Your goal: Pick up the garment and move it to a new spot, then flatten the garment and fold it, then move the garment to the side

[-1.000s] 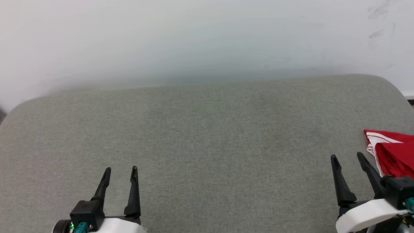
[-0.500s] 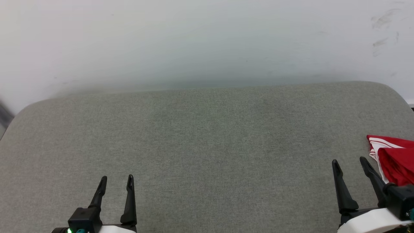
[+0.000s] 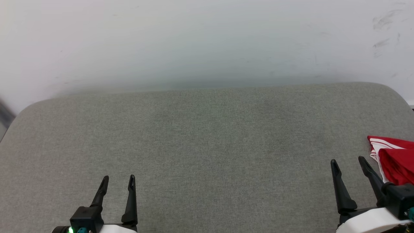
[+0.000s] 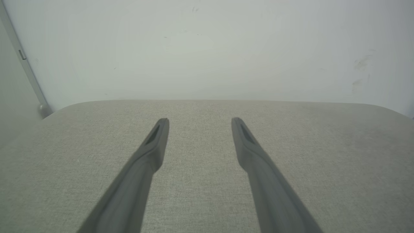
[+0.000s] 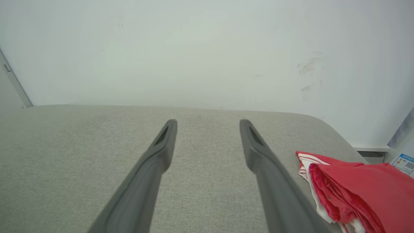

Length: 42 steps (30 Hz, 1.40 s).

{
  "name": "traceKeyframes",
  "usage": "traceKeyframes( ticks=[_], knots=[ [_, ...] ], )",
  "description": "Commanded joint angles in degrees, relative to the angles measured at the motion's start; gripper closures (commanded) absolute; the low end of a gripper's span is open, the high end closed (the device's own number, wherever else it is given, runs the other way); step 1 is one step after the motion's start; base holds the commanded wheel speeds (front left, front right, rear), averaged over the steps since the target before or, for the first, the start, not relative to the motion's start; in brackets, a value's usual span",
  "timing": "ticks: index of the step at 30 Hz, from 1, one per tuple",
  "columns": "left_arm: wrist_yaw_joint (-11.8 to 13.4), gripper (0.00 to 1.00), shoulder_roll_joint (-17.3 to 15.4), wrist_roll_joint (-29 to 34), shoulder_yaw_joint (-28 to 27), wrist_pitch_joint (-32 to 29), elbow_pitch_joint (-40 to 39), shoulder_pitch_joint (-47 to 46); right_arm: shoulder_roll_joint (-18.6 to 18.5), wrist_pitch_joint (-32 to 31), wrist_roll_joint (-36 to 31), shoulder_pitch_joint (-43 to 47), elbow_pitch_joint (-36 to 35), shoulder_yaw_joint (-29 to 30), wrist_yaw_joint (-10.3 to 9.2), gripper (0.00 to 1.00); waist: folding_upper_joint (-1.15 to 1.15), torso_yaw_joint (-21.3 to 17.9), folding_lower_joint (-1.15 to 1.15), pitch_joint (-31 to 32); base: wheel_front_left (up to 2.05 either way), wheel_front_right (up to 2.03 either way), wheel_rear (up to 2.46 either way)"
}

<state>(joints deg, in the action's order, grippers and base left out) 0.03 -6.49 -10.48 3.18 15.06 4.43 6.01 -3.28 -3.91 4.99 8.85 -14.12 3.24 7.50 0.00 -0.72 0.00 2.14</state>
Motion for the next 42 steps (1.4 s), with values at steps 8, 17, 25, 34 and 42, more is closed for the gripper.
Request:
traceKeyframes(
  ticks=[8,17,25,34,42],
  knots=[
    [-0.2,1.00,0.4,-1.3,-0.2,-0.7,1.7,0.1,0.1,0.1,1.7,0.1,1.7,-0.3,0.01,1.00,0.00,0.1,0.01,-0.1,0.00,0.00,0.00],
    [-1.1,1.00,0.8,-11.4,-1.4,-3.4,2.7,-1.5,-0.5,0.2,13.1,-1.9,5.0,-0.5,0.01,1.00,0.00,0.2,0.01,-0.3,0.00,0.00,0.00],
    [-1.9,1.00,1.1,-19.4,-2.3,-5.4,3.4,-2.8,-0.8,0.3,22.0,-3.5,7.7,-0.6,0.01,1.00,0.00,0.2,0.01,-0.4,0.00,0.00,0.00],
    [-2.6,1.00,1.4,-27.6,-3.3,-7.5,4.1,-4.1,-1.1,0.4,31.0,-5.1,10.3,-0.6,0.00,1.00,0.00,0.2,0.01,-0.6,0.00,0.00,0.00],
    [-3.2,1.00,1.7,-34.2,-4.1,-9.2,4.8,-5.1,-1.2,0.4,38.2,-6.4,12.4,-0.6,0.00,1.00,0.00,0.3,0.00,-0.7,0.00,0.00,0.00]
  ],
)
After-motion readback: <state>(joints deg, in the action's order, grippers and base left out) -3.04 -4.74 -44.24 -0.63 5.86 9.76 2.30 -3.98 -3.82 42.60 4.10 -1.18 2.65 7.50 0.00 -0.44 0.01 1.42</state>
